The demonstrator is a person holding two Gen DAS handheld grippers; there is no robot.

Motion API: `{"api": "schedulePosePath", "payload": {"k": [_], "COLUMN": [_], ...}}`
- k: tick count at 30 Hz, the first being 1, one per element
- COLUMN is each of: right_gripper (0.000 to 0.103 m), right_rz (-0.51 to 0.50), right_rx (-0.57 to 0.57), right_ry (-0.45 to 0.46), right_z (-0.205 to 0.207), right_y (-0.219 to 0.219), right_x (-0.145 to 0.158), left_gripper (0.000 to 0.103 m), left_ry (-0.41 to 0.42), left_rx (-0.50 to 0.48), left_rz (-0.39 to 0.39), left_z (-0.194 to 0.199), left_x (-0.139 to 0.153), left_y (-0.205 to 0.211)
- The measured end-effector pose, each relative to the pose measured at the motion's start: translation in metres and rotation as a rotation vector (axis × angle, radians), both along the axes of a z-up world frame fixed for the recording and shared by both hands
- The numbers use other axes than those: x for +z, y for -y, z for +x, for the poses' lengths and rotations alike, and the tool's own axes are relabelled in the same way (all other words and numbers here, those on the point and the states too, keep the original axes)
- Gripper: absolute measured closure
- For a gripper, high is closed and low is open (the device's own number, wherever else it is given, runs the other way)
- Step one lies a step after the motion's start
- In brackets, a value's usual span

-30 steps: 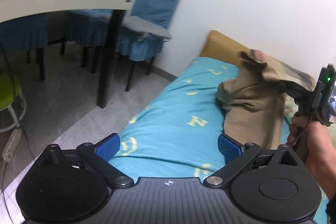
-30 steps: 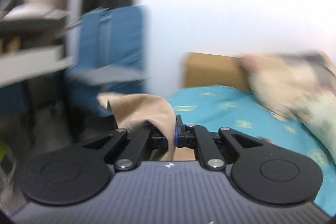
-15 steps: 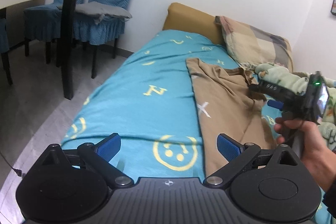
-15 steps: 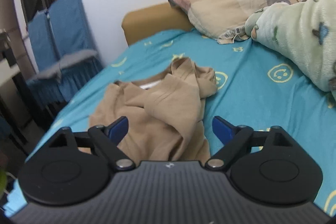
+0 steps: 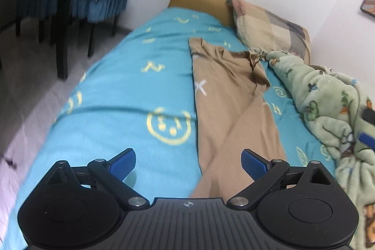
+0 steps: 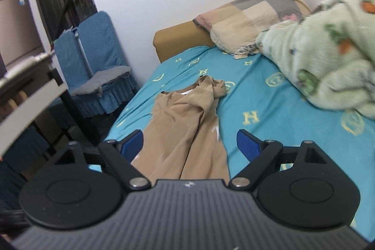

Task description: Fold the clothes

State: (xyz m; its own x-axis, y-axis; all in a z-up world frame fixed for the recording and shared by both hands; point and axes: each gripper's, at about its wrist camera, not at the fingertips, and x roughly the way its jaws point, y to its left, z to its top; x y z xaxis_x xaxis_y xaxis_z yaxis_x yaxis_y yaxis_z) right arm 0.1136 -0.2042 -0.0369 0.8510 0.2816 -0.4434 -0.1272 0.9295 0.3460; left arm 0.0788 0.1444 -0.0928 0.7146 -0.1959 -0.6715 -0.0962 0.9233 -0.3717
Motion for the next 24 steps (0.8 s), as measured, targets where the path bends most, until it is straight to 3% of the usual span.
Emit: {"api": "schedulePosePath", "payload": {"k": [7, 12, 13, 14, 15, 17, 18, 20, 24], "right_gripper": [0.015, 0.015, 0.015, 0.015, 0.015, 0.015, 0.015, 0.015, 0.015], "right_rz": [0.063, 0.133, 0.143, 0.14, 0.139, 0.143, 0.151, 0.164, 0.181], "right_rx": [-0.072, -0.15, -0.158, -0.163, -0.163, -0.148, -0.142, -0.138, -0.158], "right_ry": [-0.071, -0.161, -0.174, -0.18, -0.186, -0.202, -0.213, -0.232, -0.233], "right_z": [-0.097, -0.115, -0.115, -0.115, -0.114, -0.112, -0.112, -0.112, -0.116], "right_y": [0.032, 0.054, 0.057, 0.056, 0.056, 0.055, 0.055, 0.056, 0.063], "right_x": [-0.004, -0.02, -0.022, -0.024, -0.026, -0.03, -0.032, -0.036, -0.038], "left_gripper": [0.01, 0.019, 0.022, 0.026, 0.04, 0.071, 0.095, 0.098, 0.099], "left_ry": [-0.176, -0.31, -0.306, -0.304, -0.305, -0.324, -0.329, -0.324, -0.202], "left_rx": [0.051, 0.043, 0.041, 0.038, 0.032, 0.015, 0.006, -0.014, -0.024], "left_rz": [-0.04, -0.06, -0.039, -0.012, 0.006, 0.05, 0.077, 0.114, 0.203], "left_z": [-0.017, -0.019, -0.021, -0.023, -0.025, -0.027, -0.028, -0.03, -0.041], "left_x": [-0.018, -0.041, -0.041, -0.04, -0.039, -0.038, -0.037, -0.033, -0.003], "left_y": [-0.009, -0.003, -0.001, 0.002, 0.005, 0.011, 0.015, 0.023, 0.041]}}
